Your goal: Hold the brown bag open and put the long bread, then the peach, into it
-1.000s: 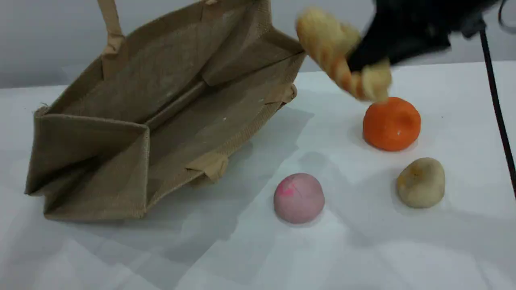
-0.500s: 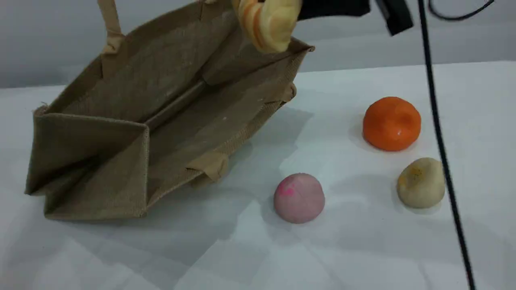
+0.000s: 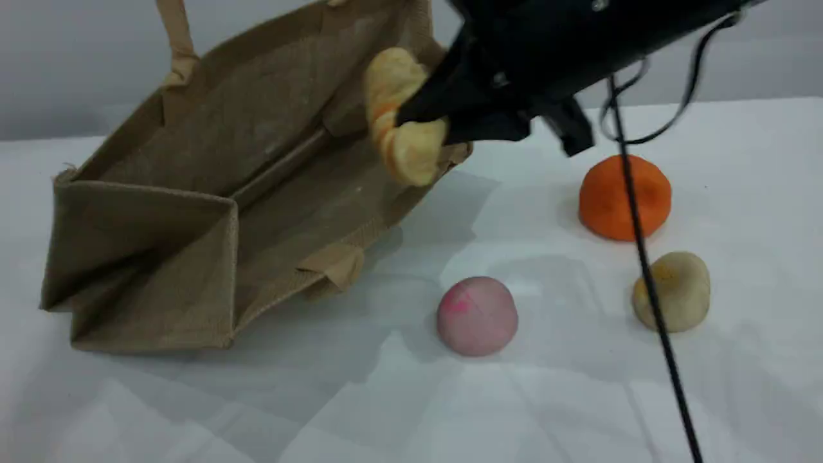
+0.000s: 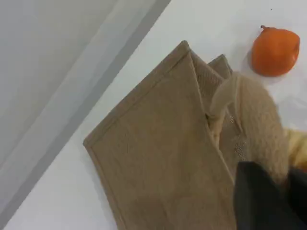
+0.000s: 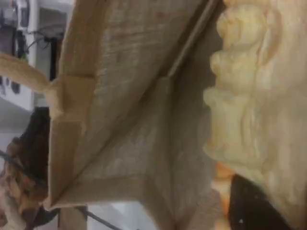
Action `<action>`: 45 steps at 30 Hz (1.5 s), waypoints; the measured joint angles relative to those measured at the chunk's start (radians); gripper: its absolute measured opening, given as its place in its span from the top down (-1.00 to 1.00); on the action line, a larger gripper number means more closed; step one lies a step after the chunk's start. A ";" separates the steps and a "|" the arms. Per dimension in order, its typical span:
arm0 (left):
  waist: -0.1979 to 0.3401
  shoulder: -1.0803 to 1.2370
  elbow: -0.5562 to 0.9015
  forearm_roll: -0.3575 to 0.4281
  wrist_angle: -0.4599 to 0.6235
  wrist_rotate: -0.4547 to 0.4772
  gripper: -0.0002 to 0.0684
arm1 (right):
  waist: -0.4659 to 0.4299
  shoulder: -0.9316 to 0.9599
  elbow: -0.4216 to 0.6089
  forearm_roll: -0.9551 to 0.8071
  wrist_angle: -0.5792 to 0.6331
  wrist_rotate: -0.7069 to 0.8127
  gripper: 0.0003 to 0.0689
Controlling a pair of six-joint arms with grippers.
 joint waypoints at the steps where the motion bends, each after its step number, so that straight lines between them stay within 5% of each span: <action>1: 0.000 0.000 0.000 0.000 0.000 0.000 0.72 | 0.007 0.014 -0.012 0.018 0.000 -0.015 0.77; 23: 0.000 0.000 0.000 -0.001 -0.001 -0.004 0.72 | 0.107 0.312 -0.364 0.050 -0.039 -0.020 0.76; 26: 0.000 0.000 0.000 -0.002 -0.001 -0.004 0.72 | 0.115 0.312 -0.380 0.048 -0.053 -0.023 0.57; 34: 0.000 0.001 0.000 -0.002 0.002 -0.004 0.72 | 0.114 0.312 -0.380 0.047 -0.020 -0.063 -0.47; 45: 0.000 0.001 0.000 -0.001 0.001 -0.004 0.72 | 0.072 0.196 -0.380 -0.224 0.042 -0.074 -0.58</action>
